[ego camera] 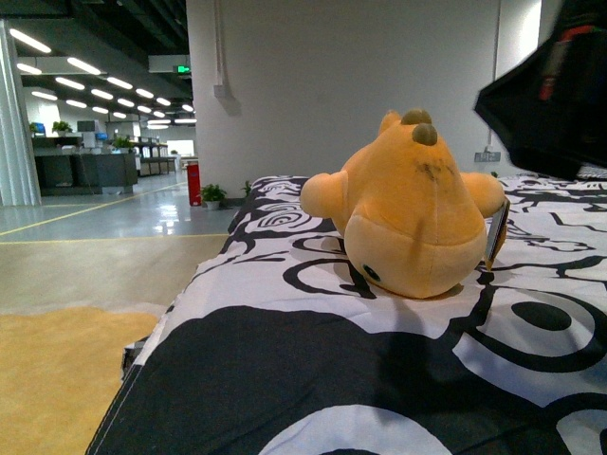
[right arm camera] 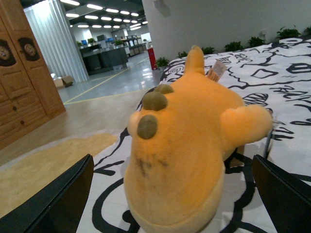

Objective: Put away toys

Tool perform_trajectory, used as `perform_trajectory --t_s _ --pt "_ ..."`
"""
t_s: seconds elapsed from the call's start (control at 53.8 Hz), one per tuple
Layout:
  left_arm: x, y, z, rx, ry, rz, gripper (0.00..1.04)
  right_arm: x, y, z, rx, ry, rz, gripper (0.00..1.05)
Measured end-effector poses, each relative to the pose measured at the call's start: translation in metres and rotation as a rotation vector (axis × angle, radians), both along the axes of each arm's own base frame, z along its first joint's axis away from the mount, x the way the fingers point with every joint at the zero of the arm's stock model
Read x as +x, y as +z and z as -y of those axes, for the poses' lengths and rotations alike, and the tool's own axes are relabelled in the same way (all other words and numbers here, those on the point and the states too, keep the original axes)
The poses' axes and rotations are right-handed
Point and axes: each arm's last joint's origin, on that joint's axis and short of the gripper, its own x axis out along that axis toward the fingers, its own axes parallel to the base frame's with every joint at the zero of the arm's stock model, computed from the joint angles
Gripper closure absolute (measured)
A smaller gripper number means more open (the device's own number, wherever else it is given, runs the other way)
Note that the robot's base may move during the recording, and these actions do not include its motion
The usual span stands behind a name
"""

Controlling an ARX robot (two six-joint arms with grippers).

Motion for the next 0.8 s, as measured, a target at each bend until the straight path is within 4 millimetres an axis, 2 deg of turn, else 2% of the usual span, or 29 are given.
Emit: perform_trajectory --t_s 0.353,0.613,0.799 --pt "0.000 0.000 0.000 0.000 0.000 0.000 0.06 0.019 0.001 -0.042 -0.094 -0.042 0.022 0.07" --pt "0.000 0.000 0.000 0.000 0.000 0.000 0.06 0.030 -0.004 -0.059 -0.245 -0.171 0.016 0.07" --pt "0.000 0.000 0.000 0.000 0.000 0.000 0.06 0.046 0.002 -0.070 -0.402 -0.301 -0.064 0.07"
